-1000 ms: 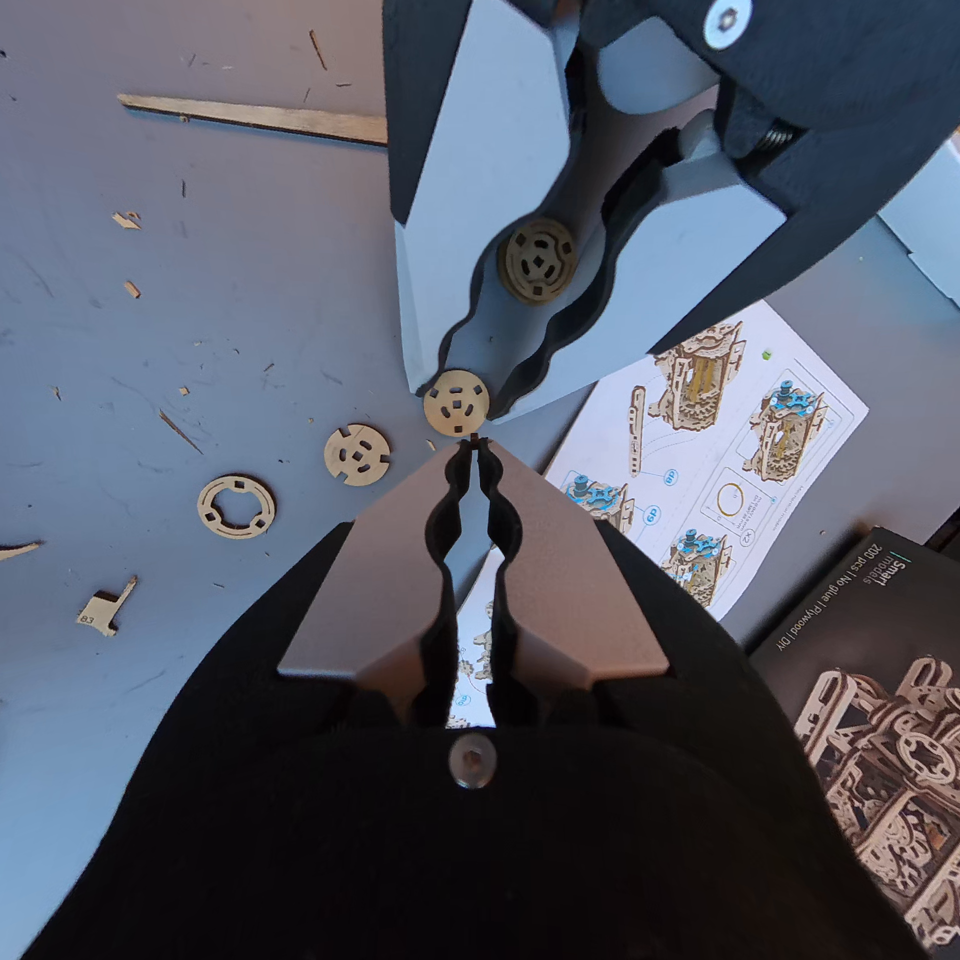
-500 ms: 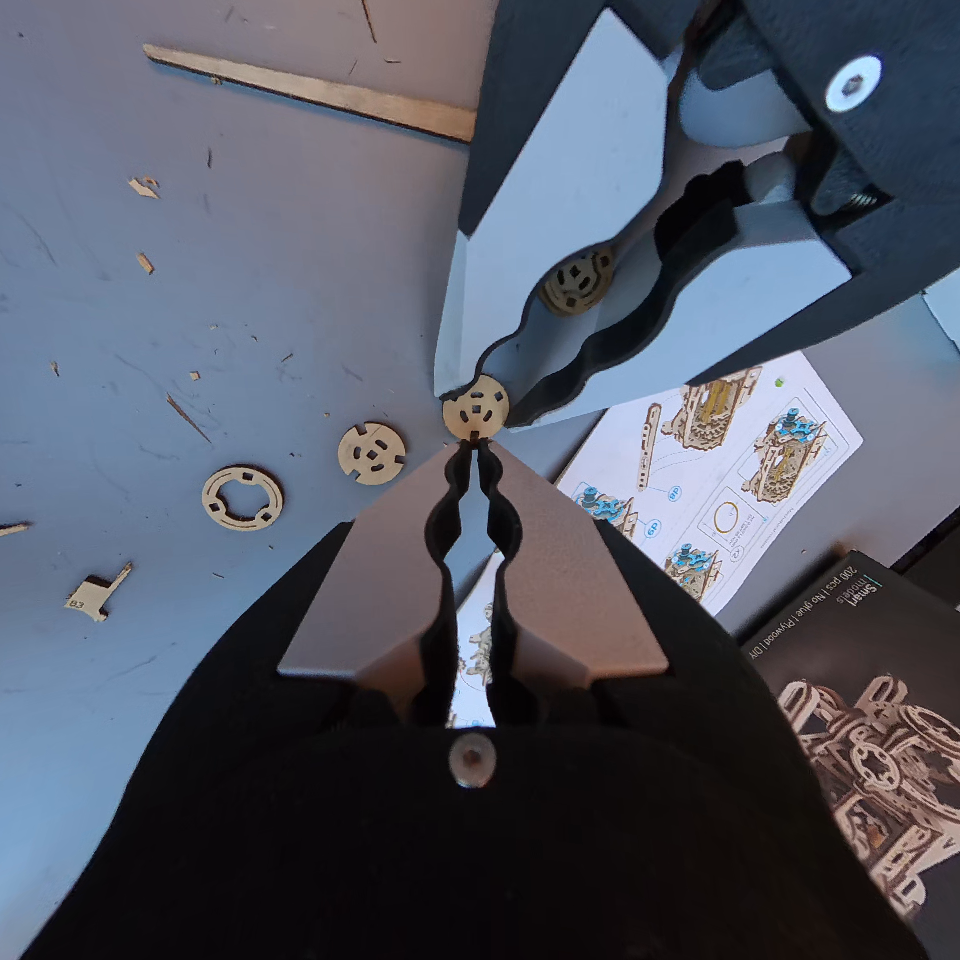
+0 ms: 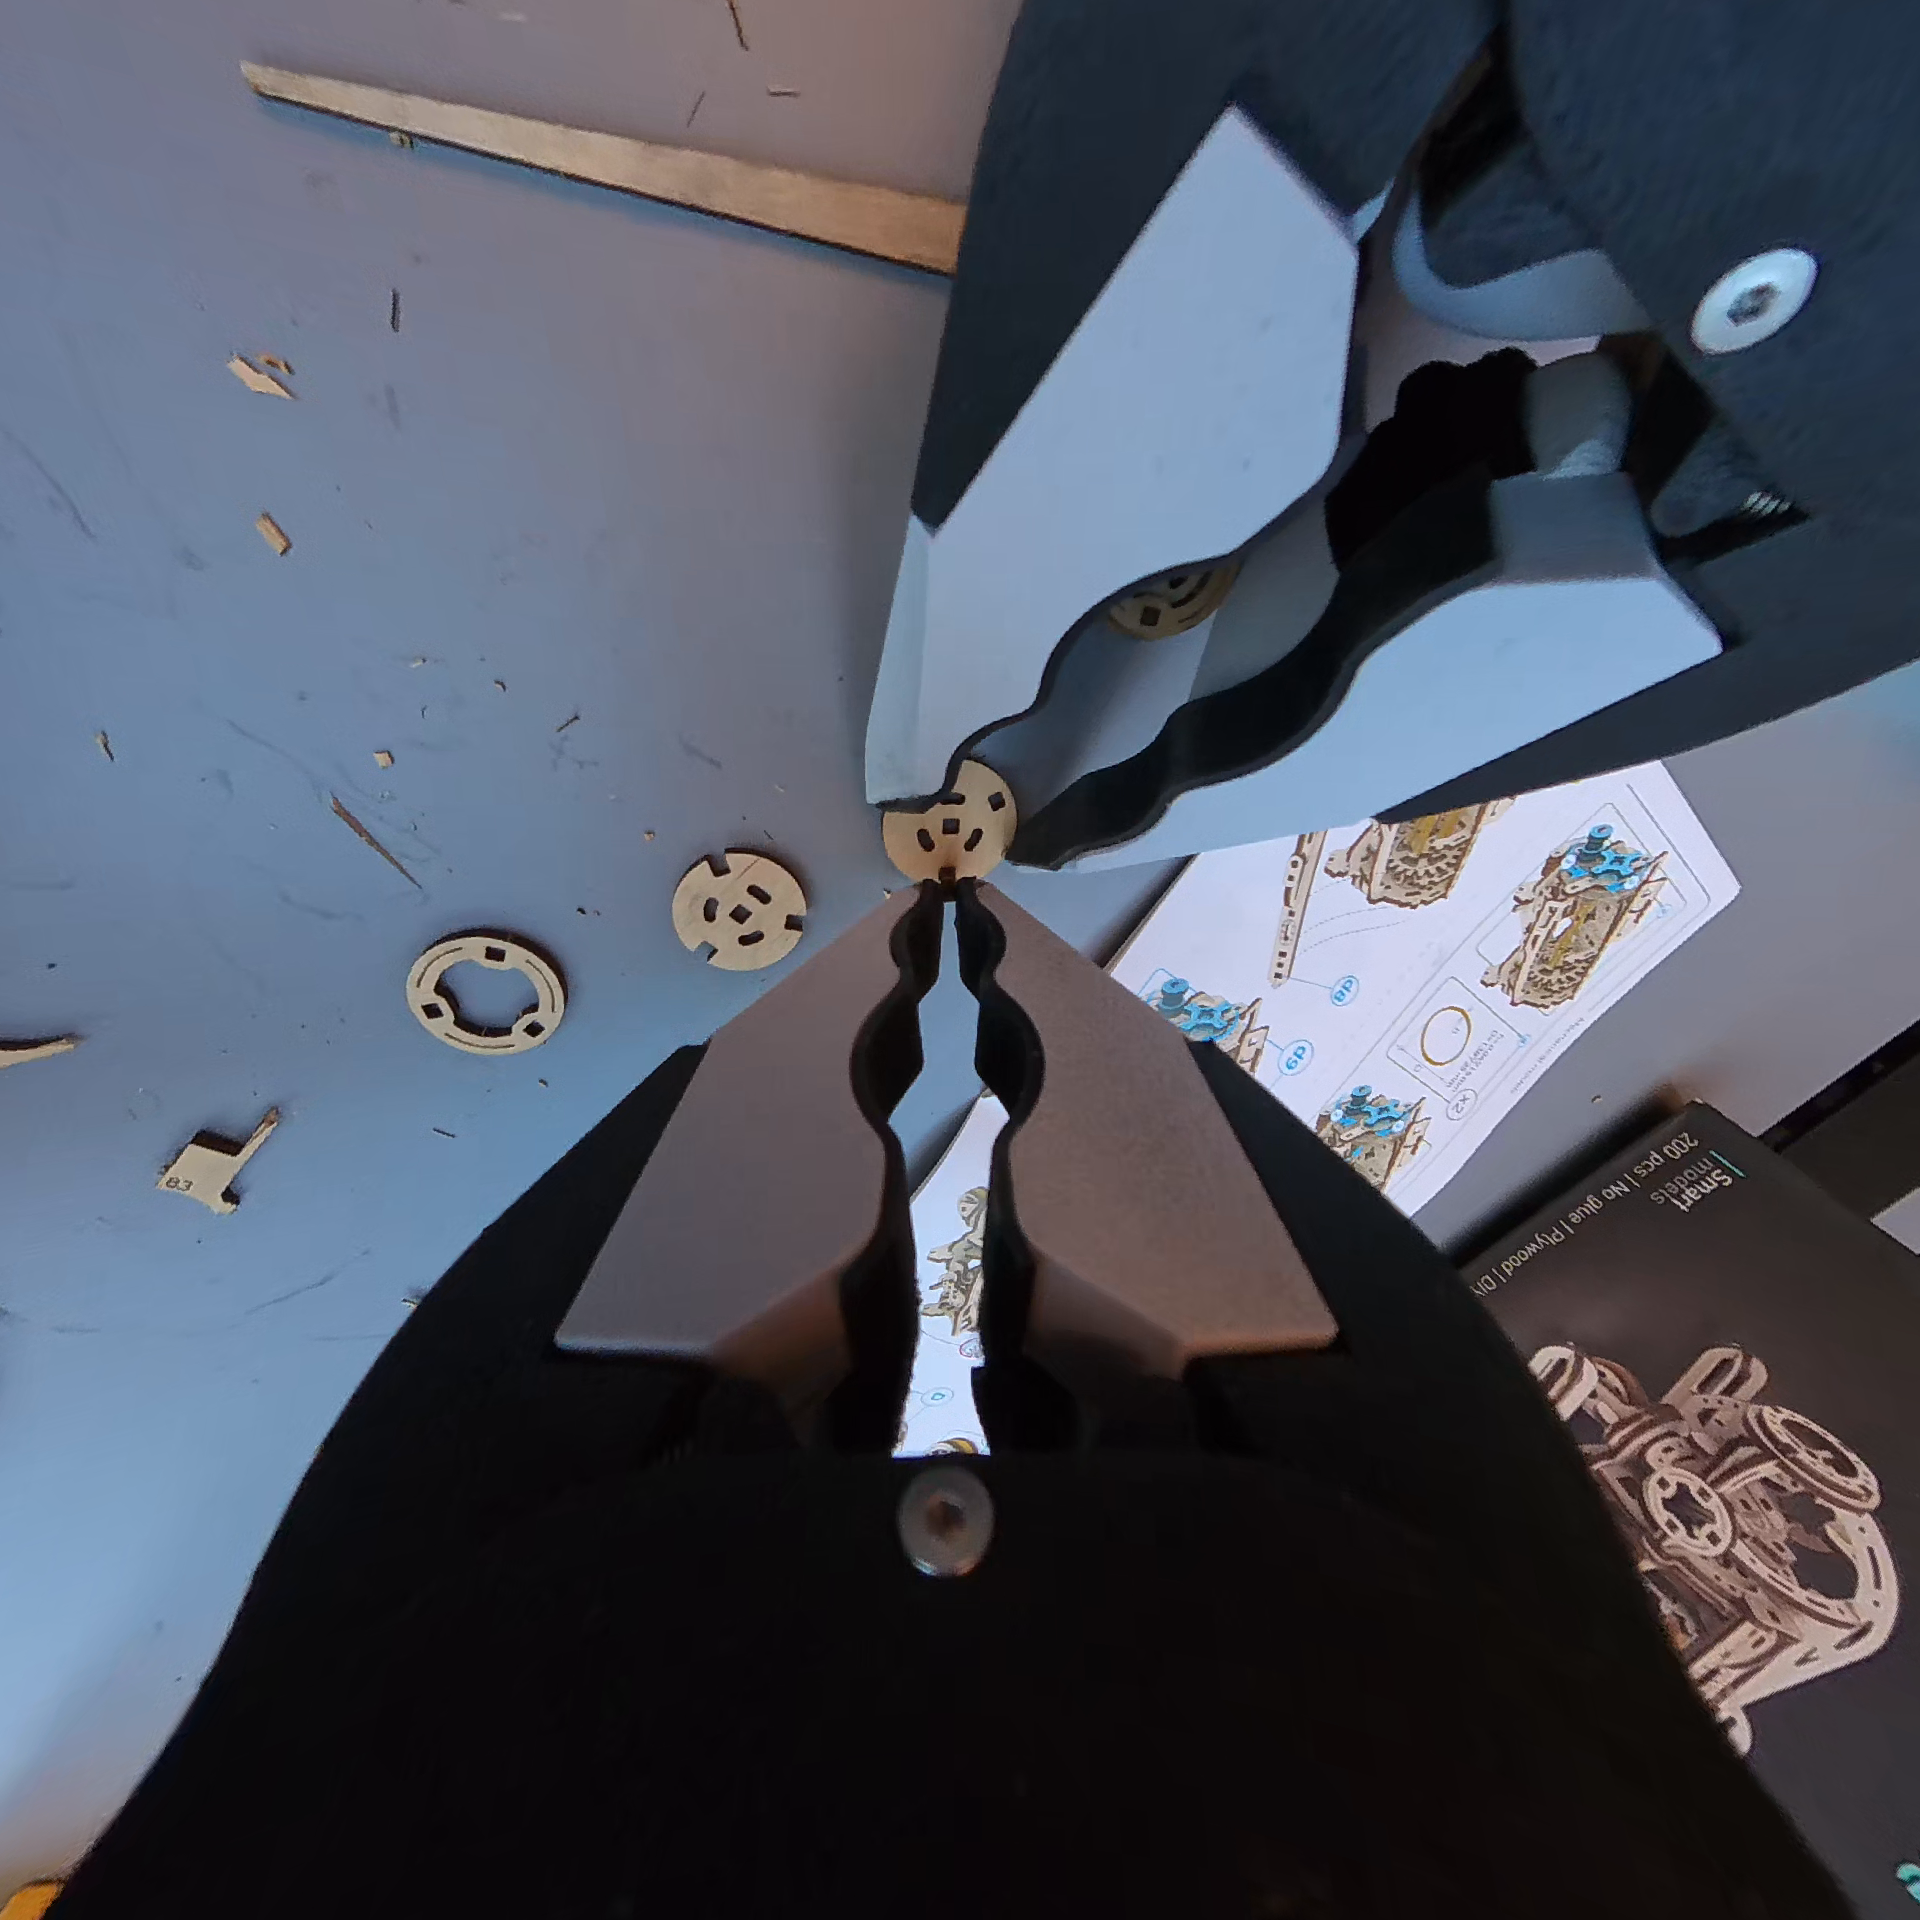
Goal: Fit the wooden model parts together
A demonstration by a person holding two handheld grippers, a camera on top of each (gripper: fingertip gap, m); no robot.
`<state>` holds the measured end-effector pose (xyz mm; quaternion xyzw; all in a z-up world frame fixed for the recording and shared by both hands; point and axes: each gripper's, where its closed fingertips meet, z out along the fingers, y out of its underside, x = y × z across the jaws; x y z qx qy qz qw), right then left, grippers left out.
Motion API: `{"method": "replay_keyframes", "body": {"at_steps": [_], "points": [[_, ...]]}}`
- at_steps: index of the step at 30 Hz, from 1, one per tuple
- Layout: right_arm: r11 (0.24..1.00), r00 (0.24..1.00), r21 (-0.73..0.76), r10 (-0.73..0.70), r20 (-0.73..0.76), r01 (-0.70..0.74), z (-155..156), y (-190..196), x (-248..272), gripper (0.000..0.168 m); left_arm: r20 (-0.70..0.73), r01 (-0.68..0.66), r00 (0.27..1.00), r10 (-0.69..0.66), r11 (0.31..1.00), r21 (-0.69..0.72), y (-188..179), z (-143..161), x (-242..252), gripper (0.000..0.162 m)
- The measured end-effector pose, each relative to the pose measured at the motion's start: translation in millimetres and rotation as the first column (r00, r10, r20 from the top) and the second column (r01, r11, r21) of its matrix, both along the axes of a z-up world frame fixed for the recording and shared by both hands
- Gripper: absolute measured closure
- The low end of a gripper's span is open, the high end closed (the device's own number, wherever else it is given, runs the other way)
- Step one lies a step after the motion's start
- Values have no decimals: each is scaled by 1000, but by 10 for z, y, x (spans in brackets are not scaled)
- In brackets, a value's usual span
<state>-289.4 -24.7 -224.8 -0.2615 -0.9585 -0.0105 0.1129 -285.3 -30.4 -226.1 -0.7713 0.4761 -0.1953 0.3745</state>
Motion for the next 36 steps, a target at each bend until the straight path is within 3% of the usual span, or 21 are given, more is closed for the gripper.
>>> {"method": "replay_keyframes", "body": {"at_steps": [11,16,26,28,31,36], "points": [[998,998,-46,-40,39,42,-32,-87,-42,168,6,-3,1000,3,1000,-9,1,0,1,138],[999,999,6,-43,28,43,1,-33,-19,168,0,-4,1000,4,1000,2,0,0,-1,138],[949,967,-237,-237,-96,209,11,36,42,168,2,-8,1000,8,1000,-2,-1,0,-7,138],[924,943,-320,-278,-185,210,44,6,-17,168,3,-7,1000,7,1000,-3,-1,0,-7,138],[863,919,-456,-339,-202,218,39,-55,-11,167,3,-6,1000,6,1000,-3,-1,0,-7,138],[840,894,-511,-358,-268,183,27,-4,-77,161,1,-6,1000,6,1000,1,-2,1,-8,138]]}}
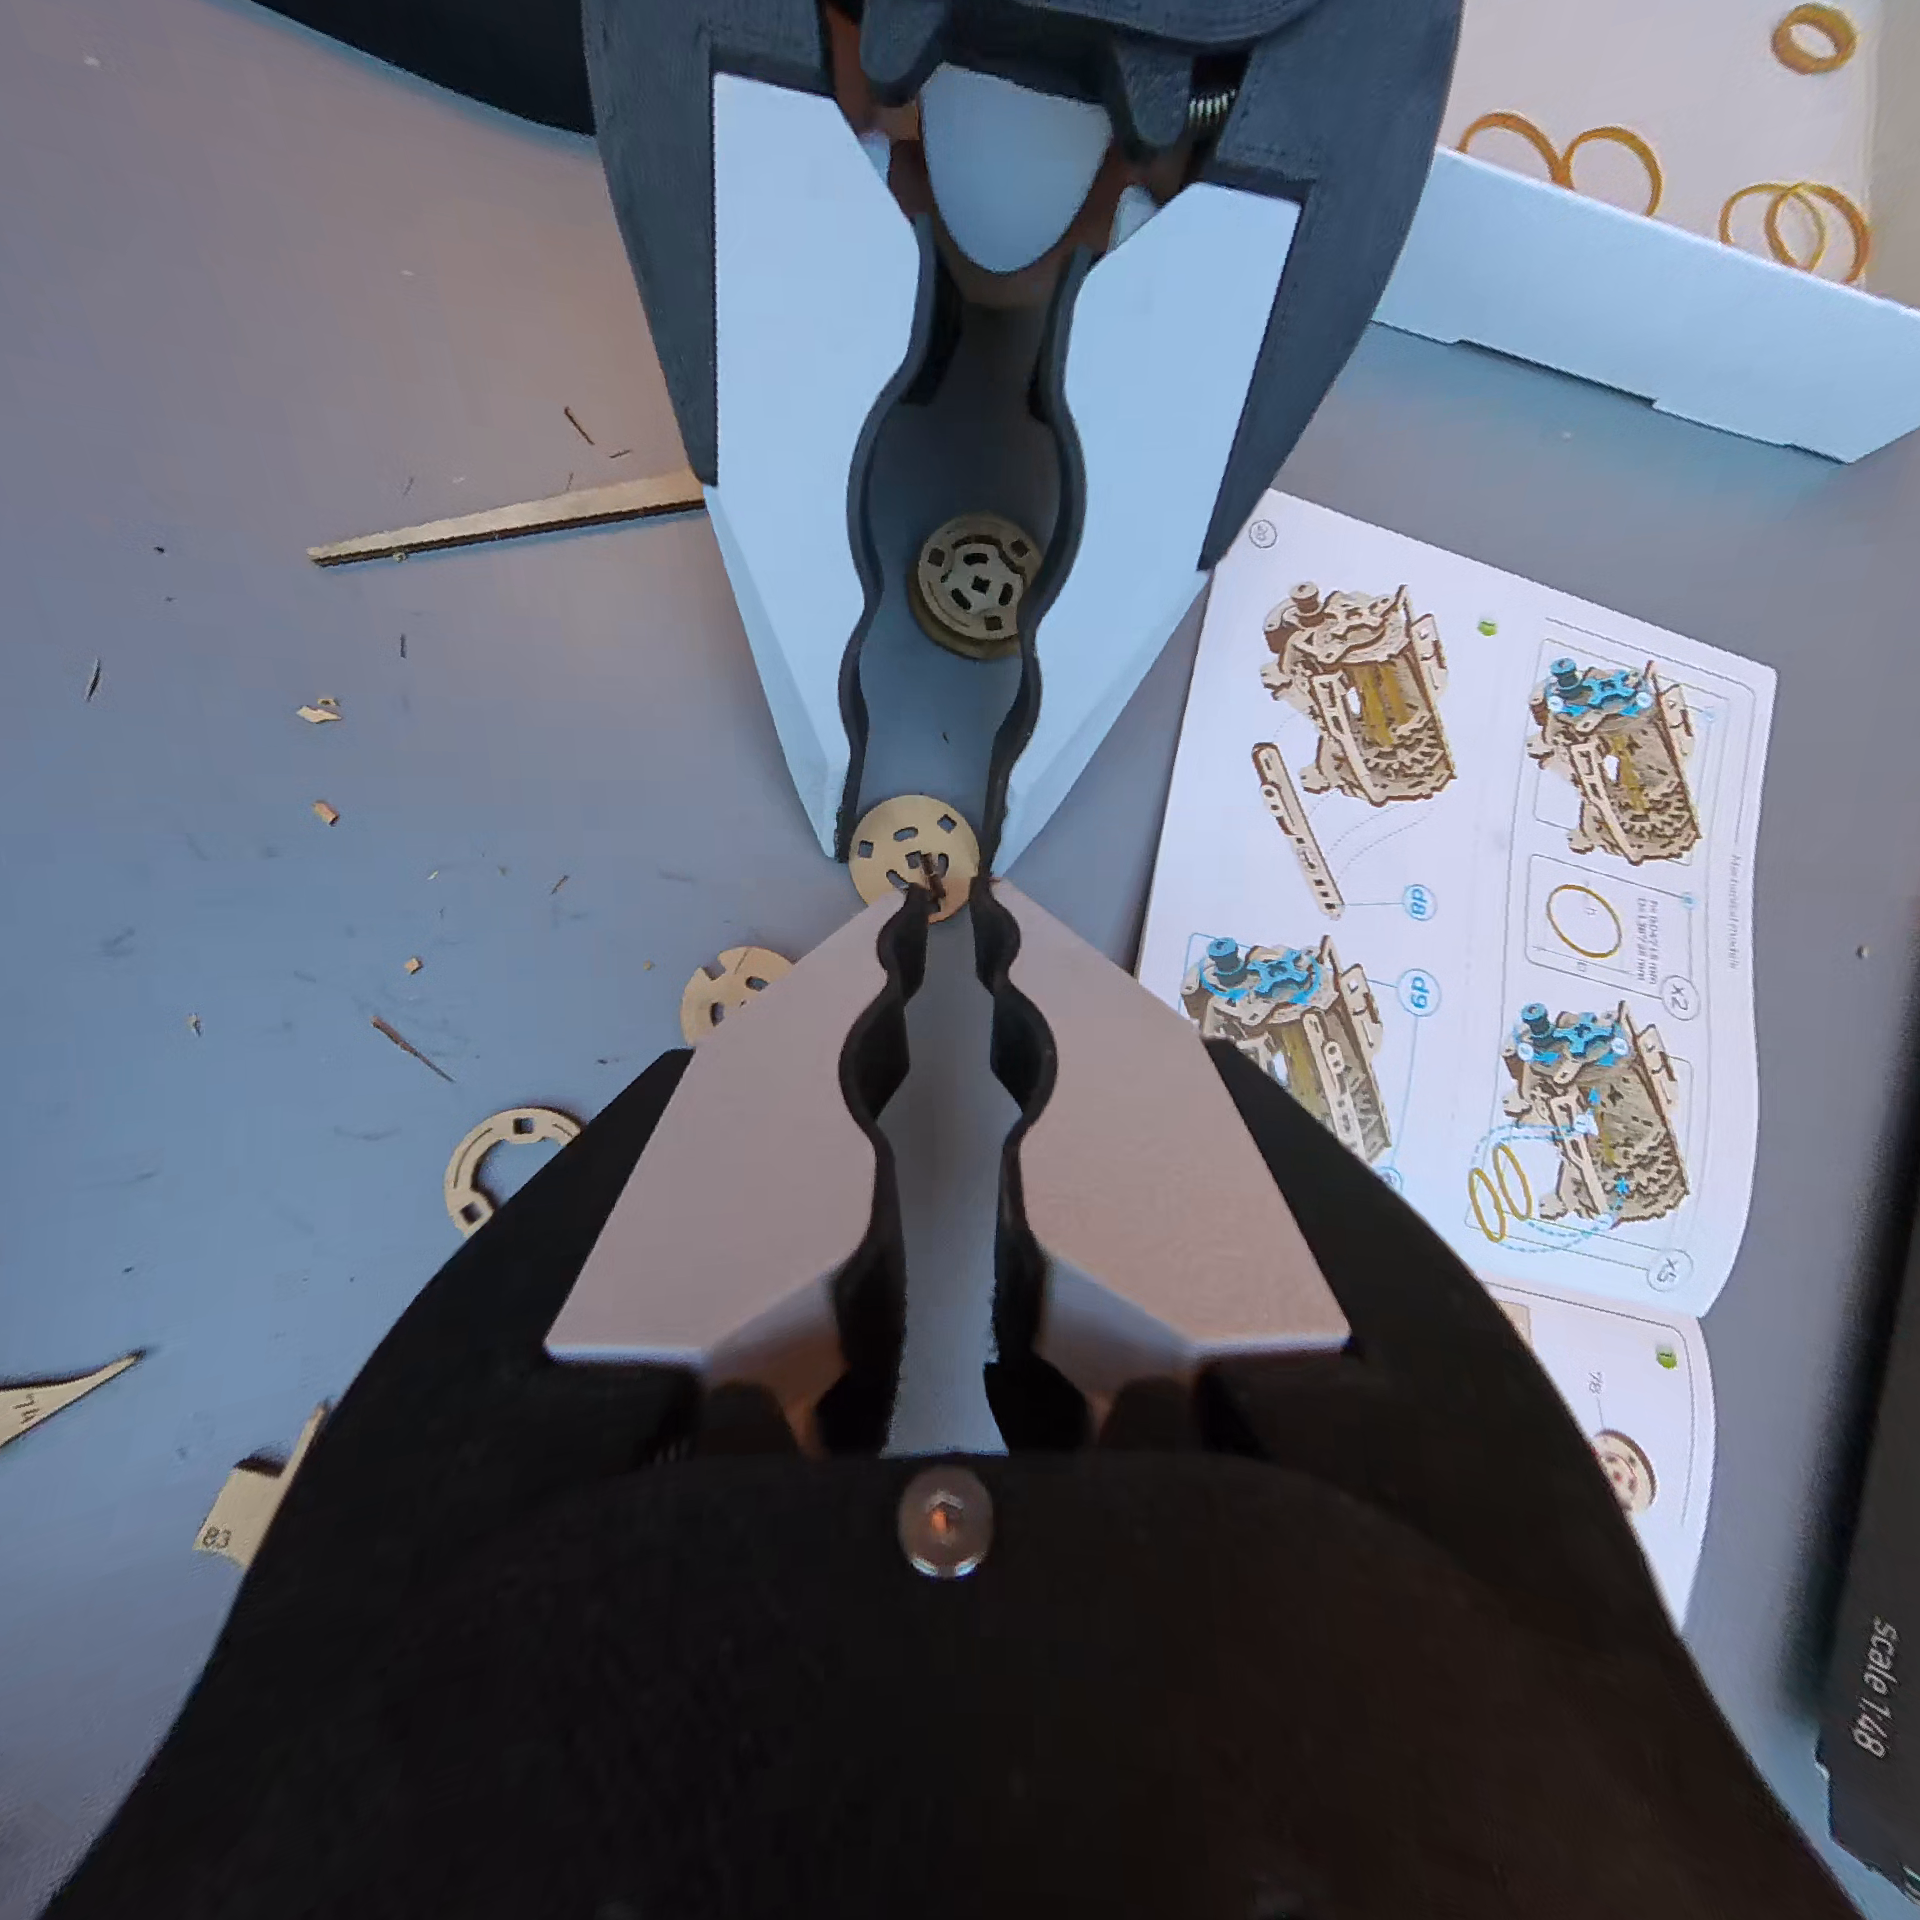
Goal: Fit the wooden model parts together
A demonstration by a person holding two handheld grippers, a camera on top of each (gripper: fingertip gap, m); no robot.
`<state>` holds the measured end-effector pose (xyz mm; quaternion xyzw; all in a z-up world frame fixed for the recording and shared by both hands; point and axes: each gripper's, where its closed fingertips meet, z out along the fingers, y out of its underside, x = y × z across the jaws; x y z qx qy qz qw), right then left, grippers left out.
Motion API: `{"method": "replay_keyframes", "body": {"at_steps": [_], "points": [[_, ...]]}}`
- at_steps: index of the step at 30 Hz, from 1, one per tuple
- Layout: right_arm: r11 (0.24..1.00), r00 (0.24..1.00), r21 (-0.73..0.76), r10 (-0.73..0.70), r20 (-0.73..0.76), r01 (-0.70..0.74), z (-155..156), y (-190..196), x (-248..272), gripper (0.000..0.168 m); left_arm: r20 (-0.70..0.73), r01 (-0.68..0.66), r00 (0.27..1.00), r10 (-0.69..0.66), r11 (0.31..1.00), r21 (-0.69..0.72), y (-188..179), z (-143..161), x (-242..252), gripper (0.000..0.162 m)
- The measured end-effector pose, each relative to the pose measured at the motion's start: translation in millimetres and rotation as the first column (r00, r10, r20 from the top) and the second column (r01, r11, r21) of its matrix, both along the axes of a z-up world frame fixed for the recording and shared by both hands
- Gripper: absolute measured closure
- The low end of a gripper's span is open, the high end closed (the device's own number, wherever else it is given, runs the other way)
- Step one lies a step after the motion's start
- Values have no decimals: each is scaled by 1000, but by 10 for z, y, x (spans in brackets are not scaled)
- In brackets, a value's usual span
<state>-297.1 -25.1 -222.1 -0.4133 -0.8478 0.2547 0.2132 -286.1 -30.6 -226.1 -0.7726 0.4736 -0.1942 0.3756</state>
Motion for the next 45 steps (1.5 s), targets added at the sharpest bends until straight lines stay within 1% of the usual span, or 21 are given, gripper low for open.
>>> {"method": "replay_keyframes", "body": {"at_steps": [3,7,8,10,11,14,16,17,18,20,23,24,26,27,32,35,37,39,41,43,45], "points": [[998,1000,-51,23,7,-22,-22,-52,-1,166,1,0,1000,0,1000,-1,-1,0,0,138],[996,999,-91,-3,35,6,-11,-28,17,167,2,-2,1000,2,1000,-5,-1,0,-3,138],[996,1000,-84,-6,10,7,19,-20,13,167,1,-9,1000,9,1000,-7,2,2,-19,138],[999,998,-41,-20,-64,17,103,13,-8,167,1,-51,999,51,999,2,47,43,-85,130],[999,995,-15,-29,-97,28,143,31,-12,167,18,-68,998,68,998,7,64,92,-116,132],[996,975,76,-32,-220,50,286,46,-25,167,167,-67,983,74,997,-42,30,307,-86,138],[982,963,181,-7,-268,57,369,58,-20,167,271,-94,955,124,988,-123,53,427,-71,143],[969,952,236,2,-305,73,435,78,-31,167,317,-85,938,140,980,-180,47,470,-59,143],[963,944,260,21,-329,69,491,54,-35,167,364,-62,920,146,970,-234,26,516,-37,141],[959,932,275,33,-361,73,570,8,-49,167,435,-46,883,177,955,-293,40,592,-30,138],[941,926,329,60,-372,72,599,-11,-58,167,488,-46,849,203,948,-315,76,651,-39,145],[938,924,340,65,-376,72,605,-13,-62,167,501,-36,842,201,947,-320,72,662,-36,150],[934,924,349,69,-377,72,606,-14,-62,167,497,-18,847,188,945,-326,50,639,-31,159],[933,923,353,71,-379,73,605,-11,-62,167,496,-18,848,185,947,-322,51,634,-35,160],[937,911,341,75,-406,75,655,-31,-65,167,528,13,832,171,945,-327,33,668,-37,162],[965,865,255,84,-494,52,829,-114,-60,164,613,89,777,139,941,-326,-32,832,-35,162],[987,845,162,71,-530,18,955,-194,-38,157,677,140,727,115,940,-310,-73,972,-29,162],[993,826,119,67,-560,1,1067,-241,-21,158,703,194,707,73,936,-293,-150,1045,-2,162],[992,818,125,87,-568,-18,1107,-283,-1,160,713,235,700,35,932,-277,-218,1081,30,162],[990,835,135,108,-539,-41,1063,-329,18,160,729,260,684,19,928,-268,-250,1122,49,162],[989,835,140,120,-538,-51,1062,-360,20,161,723,275,691,11,921,-276,-274,1096,60,162]]}}
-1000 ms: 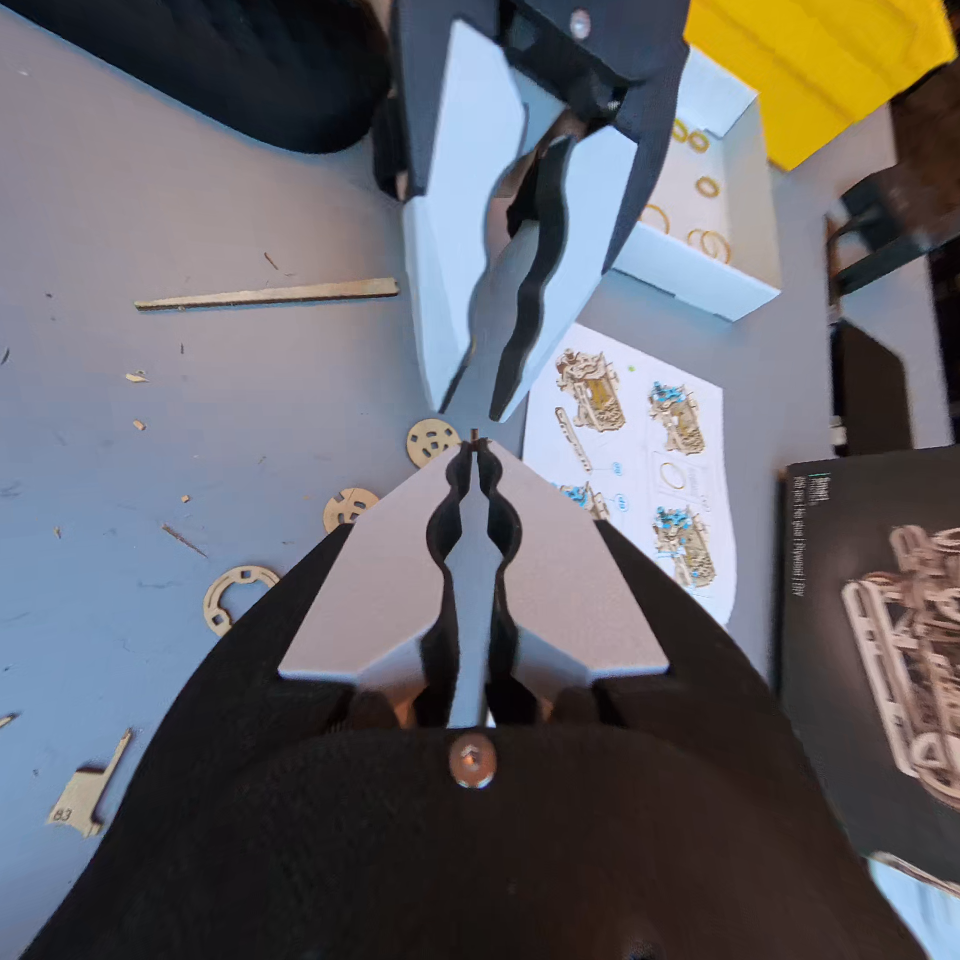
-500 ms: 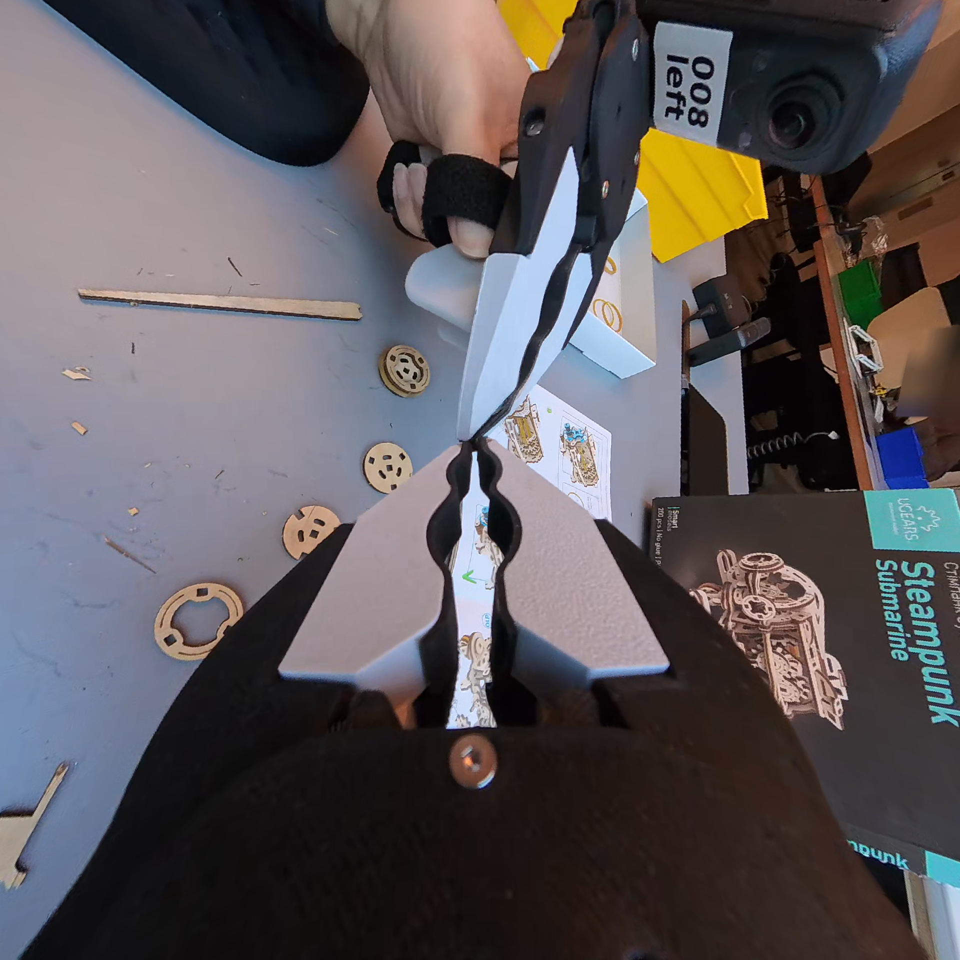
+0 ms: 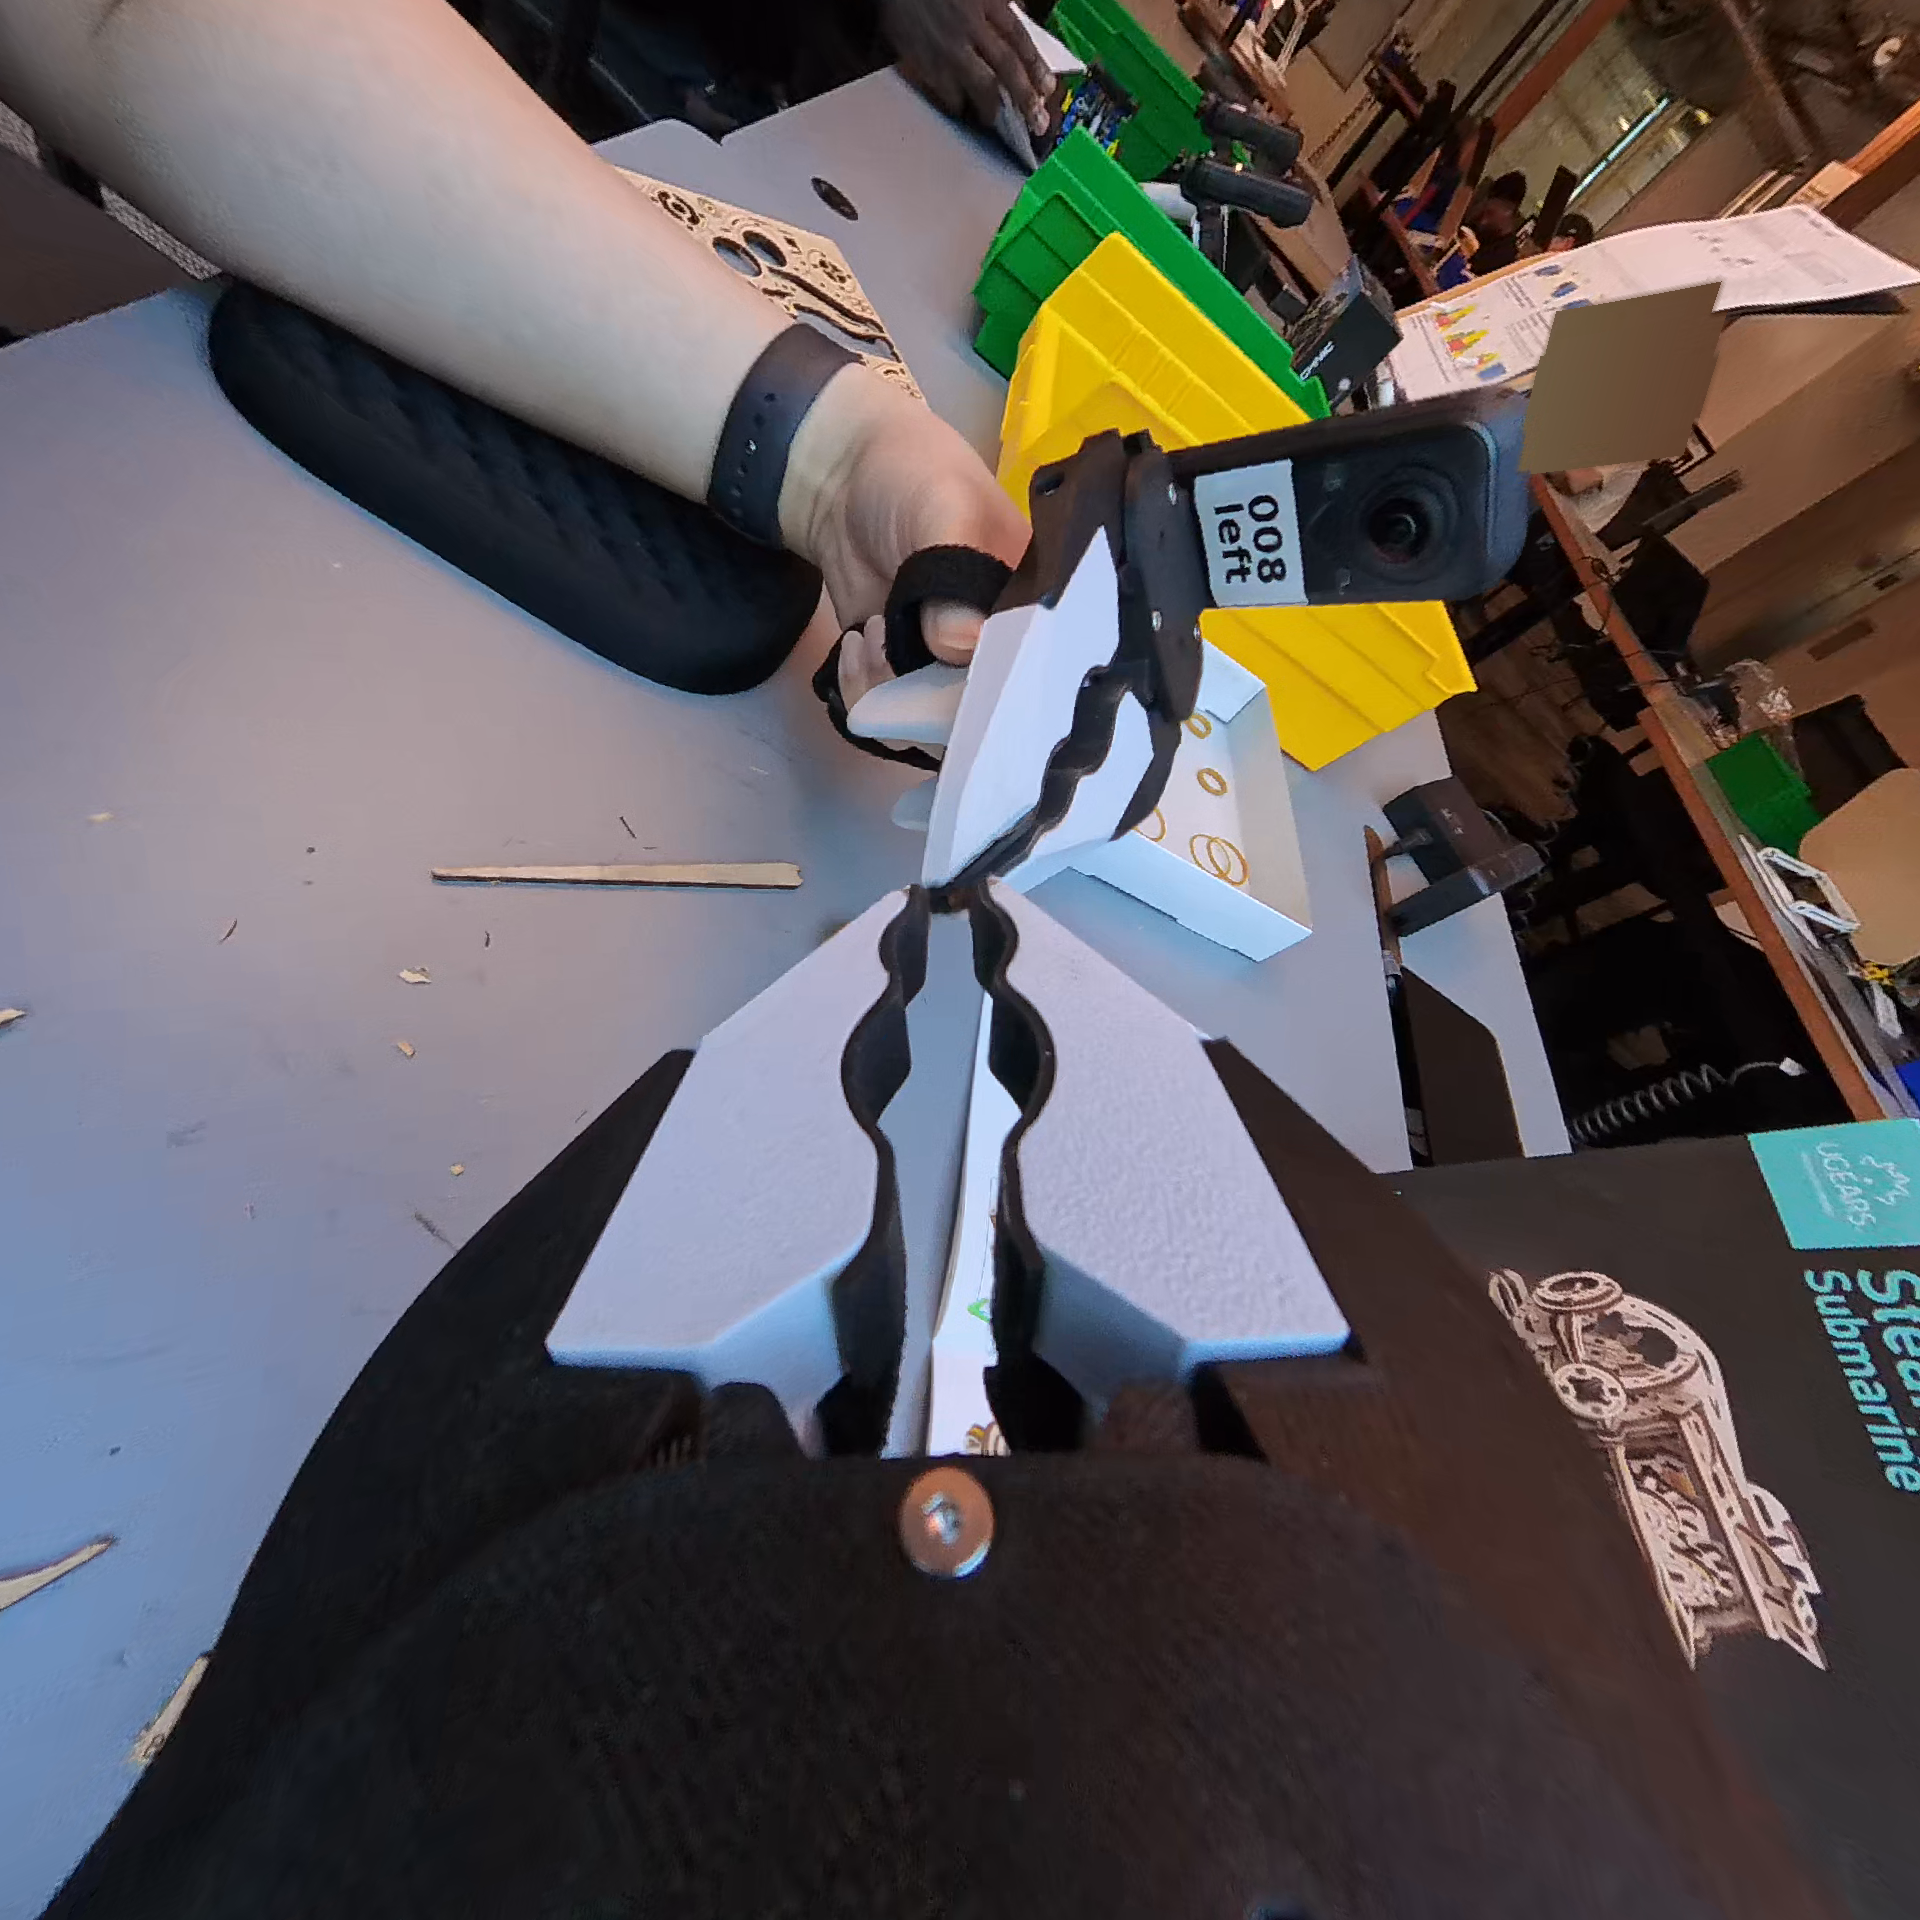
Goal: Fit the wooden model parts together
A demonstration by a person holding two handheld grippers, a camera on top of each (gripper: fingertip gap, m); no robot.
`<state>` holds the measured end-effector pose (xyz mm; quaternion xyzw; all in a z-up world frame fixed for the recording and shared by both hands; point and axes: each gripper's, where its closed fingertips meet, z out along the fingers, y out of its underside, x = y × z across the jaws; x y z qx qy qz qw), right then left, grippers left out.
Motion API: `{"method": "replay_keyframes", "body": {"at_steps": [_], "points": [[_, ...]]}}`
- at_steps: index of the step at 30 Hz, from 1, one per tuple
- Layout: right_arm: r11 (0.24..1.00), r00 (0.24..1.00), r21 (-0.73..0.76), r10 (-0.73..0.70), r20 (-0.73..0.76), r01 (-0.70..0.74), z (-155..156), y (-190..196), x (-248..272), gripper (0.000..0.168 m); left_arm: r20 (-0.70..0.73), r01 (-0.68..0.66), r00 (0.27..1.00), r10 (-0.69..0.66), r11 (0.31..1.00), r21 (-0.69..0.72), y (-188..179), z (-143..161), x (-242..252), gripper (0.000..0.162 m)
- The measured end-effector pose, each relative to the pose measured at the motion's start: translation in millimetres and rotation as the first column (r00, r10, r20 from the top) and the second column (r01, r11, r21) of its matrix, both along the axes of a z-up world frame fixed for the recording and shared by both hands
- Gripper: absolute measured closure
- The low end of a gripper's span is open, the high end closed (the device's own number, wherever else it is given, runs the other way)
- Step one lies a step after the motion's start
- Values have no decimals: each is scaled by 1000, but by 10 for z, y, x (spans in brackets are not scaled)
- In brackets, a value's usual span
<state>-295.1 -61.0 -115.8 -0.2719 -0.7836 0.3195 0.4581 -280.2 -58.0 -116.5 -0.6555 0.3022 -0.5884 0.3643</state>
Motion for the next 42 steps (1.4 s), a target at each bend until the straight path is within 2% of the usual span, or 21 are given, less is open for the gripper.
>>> {"method": "replay_keyframes", "body": {"at_steps": [30,31,32,33,34,36,39,42], "points": [[998,999,-58,31,42,-29,3,-77,32,167,4,63,998,-63,998,-10,-96,2,30,161],[998,998,-70,13,57,-9,-4,-44,28,167,-5,36,999,-36,999,3,-57,-2,22,161],[996,996,-86,-3,91,11,-37,-6,28,167,-32,-16,999,17,1000,23,14,-21,-5,154],[994,989,-106,-19,144,35,-101,37,35,167,-59,-68,996,71,996,53,82,-34,-47,139],[991,978,-123,-33,205,59,-187,84,41,167,-85,-110,989,118,990,90,133,-38,-101,134],[982,933,-125,-91,348,142,-413,244,39,167,-165,-185,962,216,965,184,219,-94,-224,132],[977,850,-118,-90,519,176,-693,344,25,167,-328,-161,906,266,936,313,204,-286,-309,131],[989,785,-68,-63,616,132,-849,365,27,167,-495,-67,827,266,921,383,168,-593,-265,131]]}}
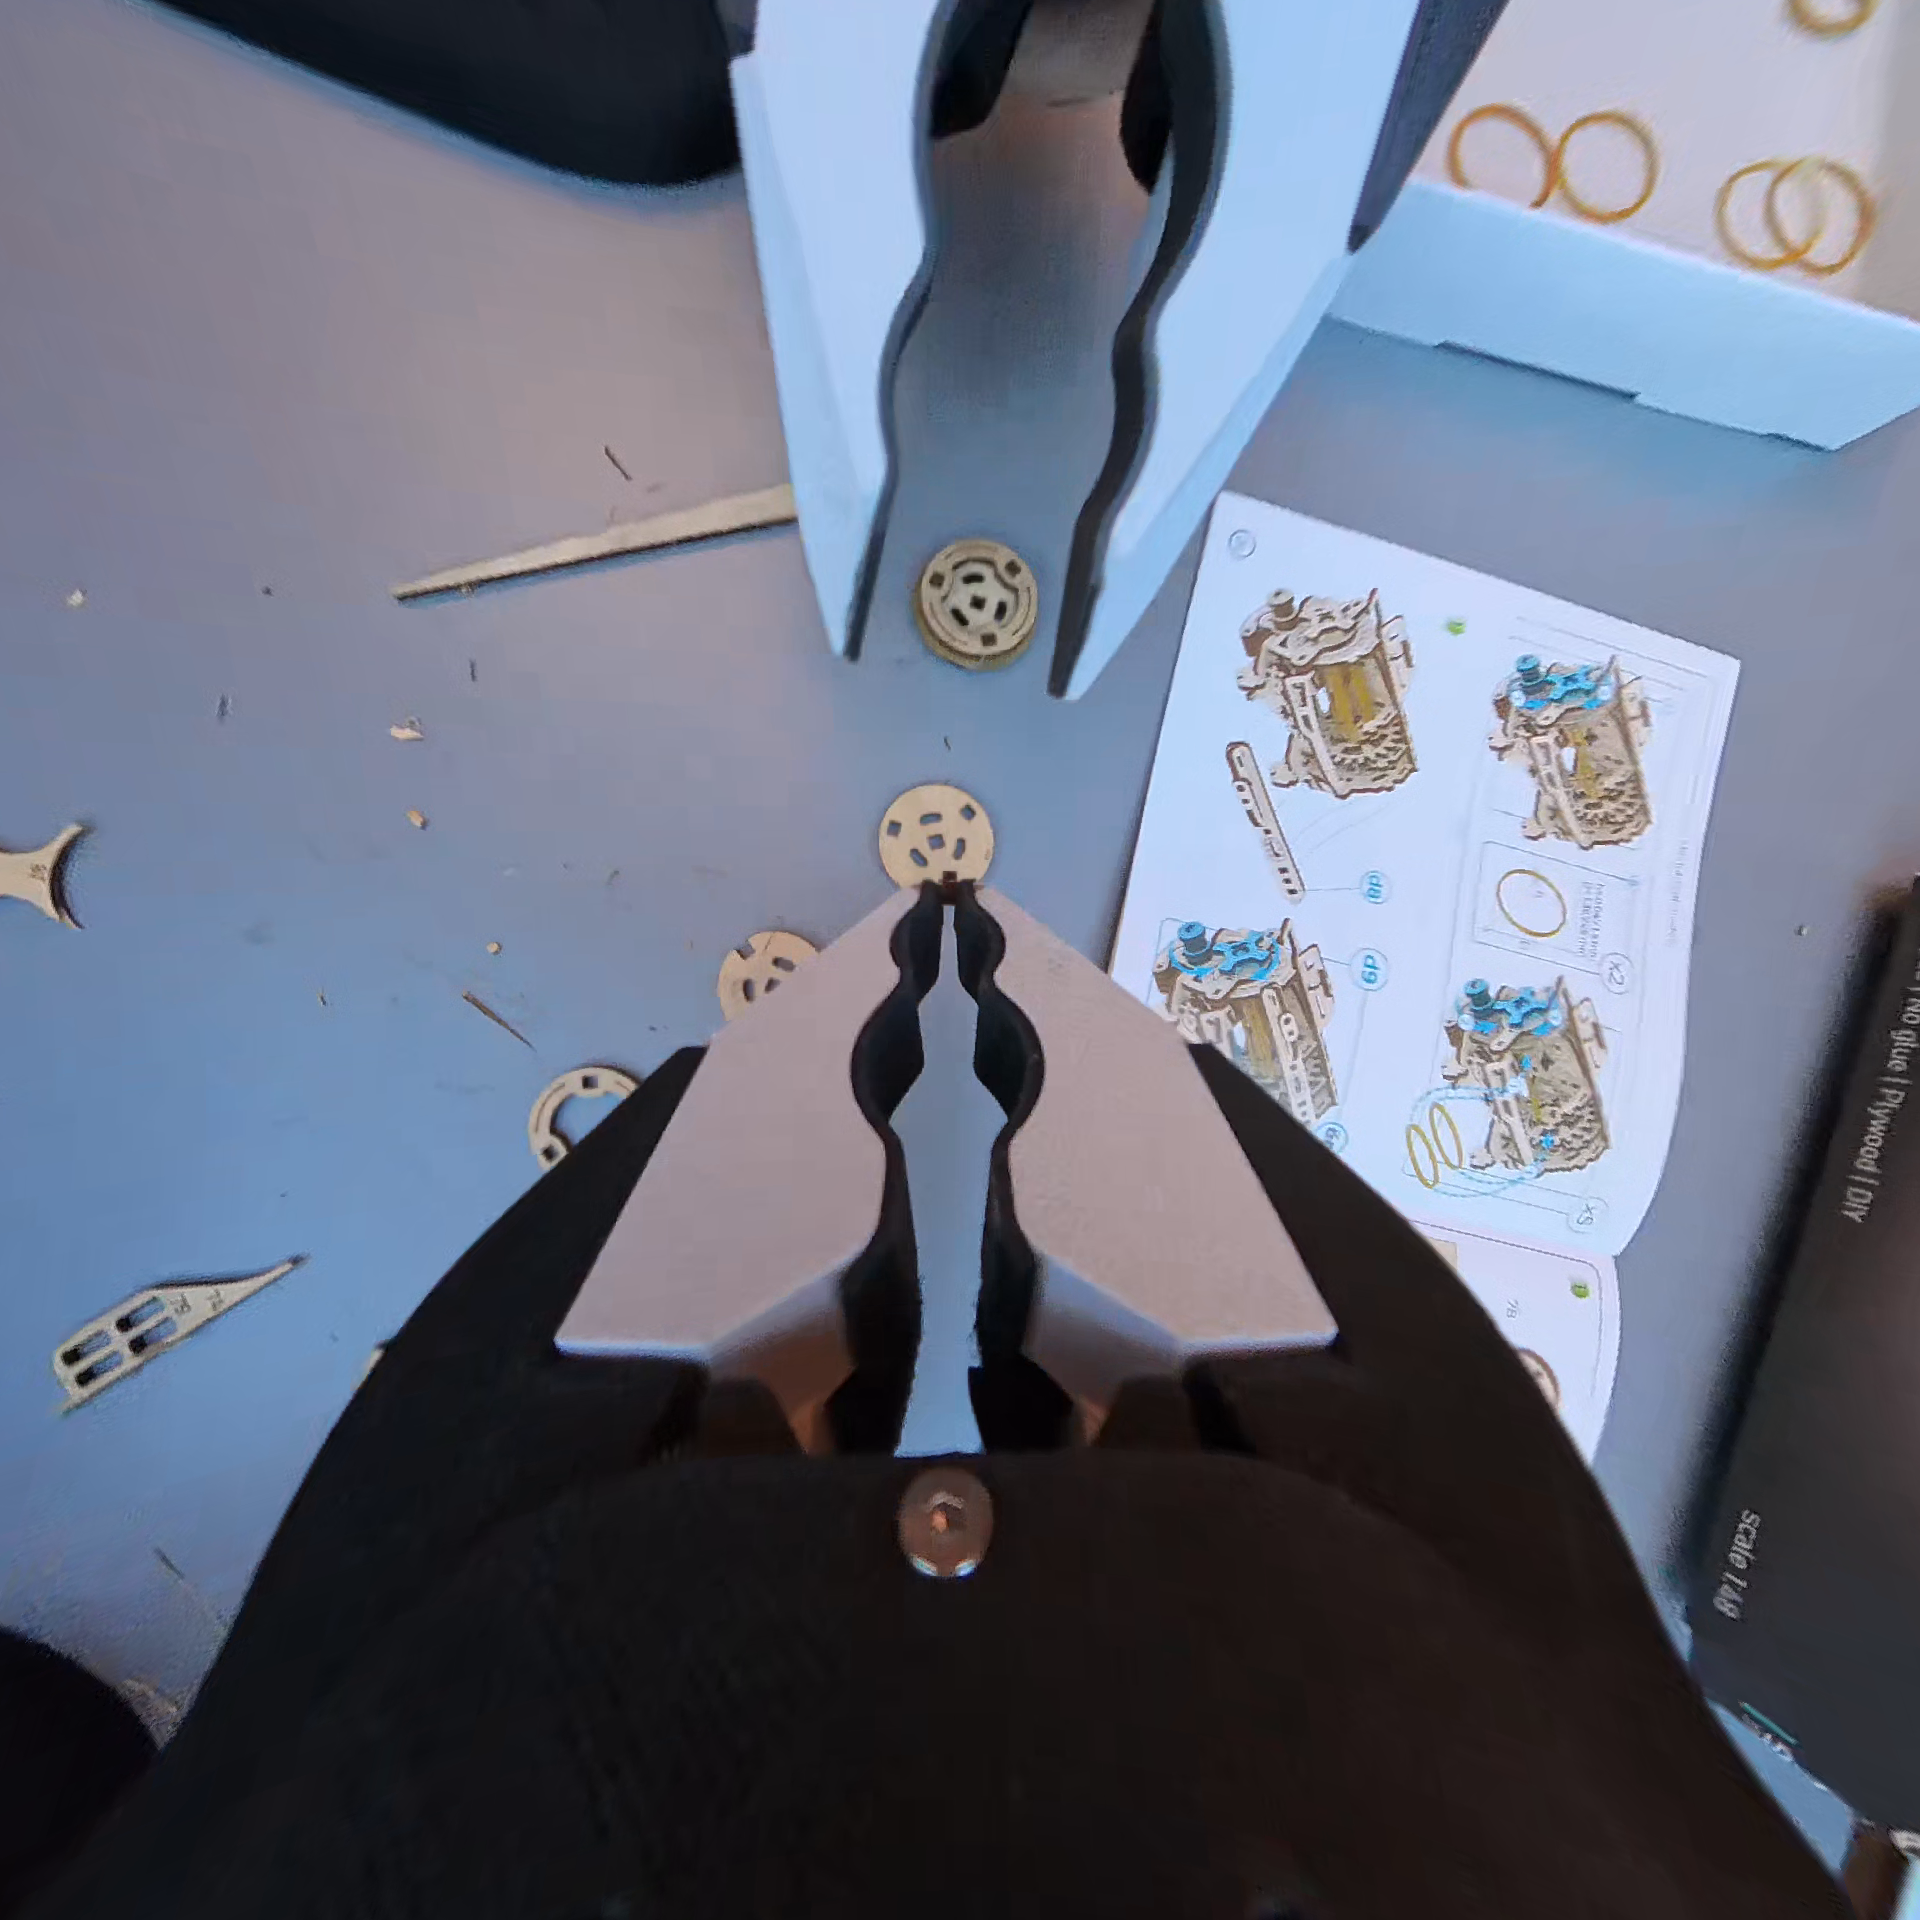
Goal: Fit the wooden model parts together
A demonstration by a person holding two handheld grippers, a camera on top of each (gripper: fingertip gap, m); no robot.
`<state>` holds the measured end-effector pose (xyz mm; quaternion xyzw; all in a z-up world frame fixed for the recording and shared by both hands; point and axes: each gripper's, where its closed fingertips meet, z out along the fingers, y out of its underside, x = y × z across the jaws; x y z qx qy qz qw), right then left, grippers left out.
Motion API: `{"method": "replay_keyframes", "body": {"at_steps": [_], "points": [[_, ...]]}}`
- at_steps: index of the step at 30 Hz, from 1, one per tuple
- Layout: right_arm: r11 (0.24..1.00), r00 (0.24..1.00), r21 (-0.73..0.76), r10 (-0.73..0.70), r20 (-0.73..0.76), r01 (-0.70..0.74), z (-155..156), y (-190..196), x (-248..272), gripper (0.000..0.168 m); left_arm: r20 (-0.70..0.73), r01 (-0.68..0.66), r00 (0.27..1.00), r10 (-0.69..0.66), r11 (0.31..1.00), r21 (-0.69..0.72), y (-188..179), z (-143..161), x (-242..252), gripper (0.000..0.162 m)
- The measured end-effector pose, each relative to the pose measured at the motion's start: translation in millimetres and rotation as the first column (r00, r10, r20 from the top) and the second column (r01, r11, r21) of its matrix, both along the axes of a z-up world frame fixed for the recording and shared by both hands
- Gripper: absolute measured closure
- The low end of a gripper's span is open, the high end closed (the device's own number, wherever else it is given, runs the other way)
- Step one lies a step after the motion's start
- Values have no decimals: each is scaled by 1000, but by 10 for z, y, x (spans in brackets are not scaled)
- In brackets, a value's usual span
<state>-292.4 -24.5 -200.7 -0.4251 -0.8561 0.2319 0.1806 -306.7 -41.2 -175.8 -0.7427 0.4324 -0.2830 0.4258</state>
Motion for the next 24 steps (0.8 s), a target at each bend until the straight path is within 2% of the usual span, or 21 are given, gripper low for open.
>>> {"method": "replay_keyframes", "body": {"at_steps": [3,9,18,24], "points": [[999,998,27,42,56,-44,-46,26,-1,167,-85,21,996,-21,1000,2,3,-175,70,131],[992,987,34,121,109,-126,-100,-12,7,167,-134,14,991,-16,1000,-17,64,-358,84,126],[983,977,68,159,140,-170,-185,-2,-4,167,-219,43,975,-42,999,1,66,-496,115,132],[981,974,80,165,154,-179,-203,-1,-12,167,-220,42,975,-42,999,-7,70,-502,117,132]]}}
